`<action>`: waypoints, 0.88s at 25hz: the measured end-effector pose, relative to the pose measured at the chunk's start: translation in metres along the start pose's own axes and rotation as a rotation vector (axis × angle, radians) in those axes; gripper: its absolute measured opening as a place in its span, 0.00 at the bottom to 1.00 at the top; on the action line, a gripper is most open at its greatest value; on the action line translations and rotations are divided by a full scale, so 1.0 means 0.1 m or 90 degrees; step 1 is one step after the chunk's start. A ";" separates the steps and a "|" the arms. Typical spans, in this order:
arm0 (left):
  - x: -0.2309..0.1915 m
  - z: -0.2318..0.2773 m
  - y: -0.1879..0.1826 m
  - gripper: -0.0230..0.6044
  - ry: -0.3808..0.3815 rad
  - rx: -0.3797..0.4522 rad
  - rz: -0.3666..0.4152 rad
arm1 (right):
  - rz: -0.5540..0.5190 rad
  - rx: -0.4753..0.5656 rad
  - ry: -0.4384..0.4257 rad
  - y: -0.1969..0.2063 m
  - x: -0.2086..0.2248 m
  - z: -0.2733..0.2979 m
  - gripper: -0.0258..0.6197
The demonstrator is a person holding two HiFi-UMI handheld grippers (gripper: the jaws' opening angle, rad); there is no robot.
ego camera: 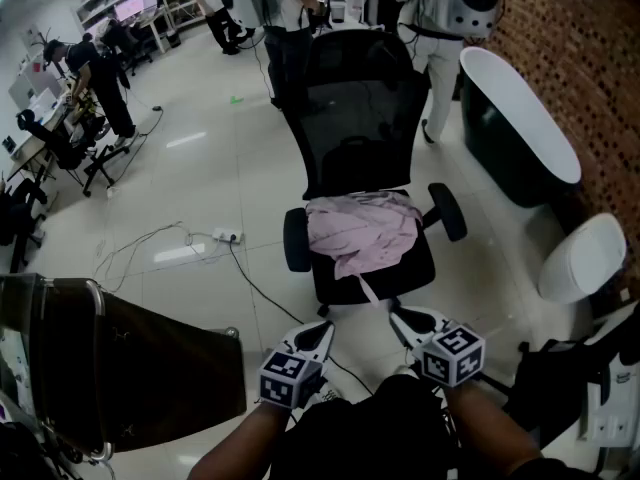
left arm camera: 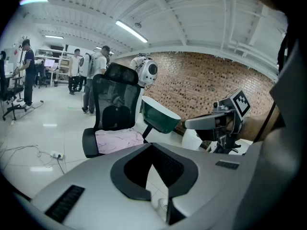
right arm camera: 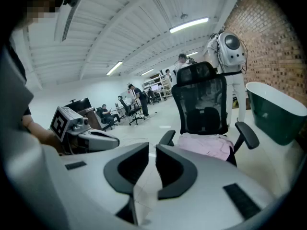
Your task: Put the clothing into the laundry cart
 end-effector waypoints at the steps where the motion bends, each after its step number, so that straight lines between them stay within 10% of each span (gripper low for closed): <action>1: -0.04 0.01 -0.01 0.03 -0.001 0.001 -0.001 | 0.000 0.002 0.002 -0.03 0.01 0.04 0.15; 22: -0.77 1.09 -0.37 0.03 -0.098 0.012 -0.071 | -0.039 -0.080 -0.030 -0.52 1.40 1.19 0.19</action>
Point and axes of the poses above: the fingertips, and each gripper's own axes: z forward along the fingers, x to its right, y out of its underside, the point moved 10 cm from there along -z, backward along the fingers, and after that the axes turned 1 degree about -z, right-handed, at the moved point
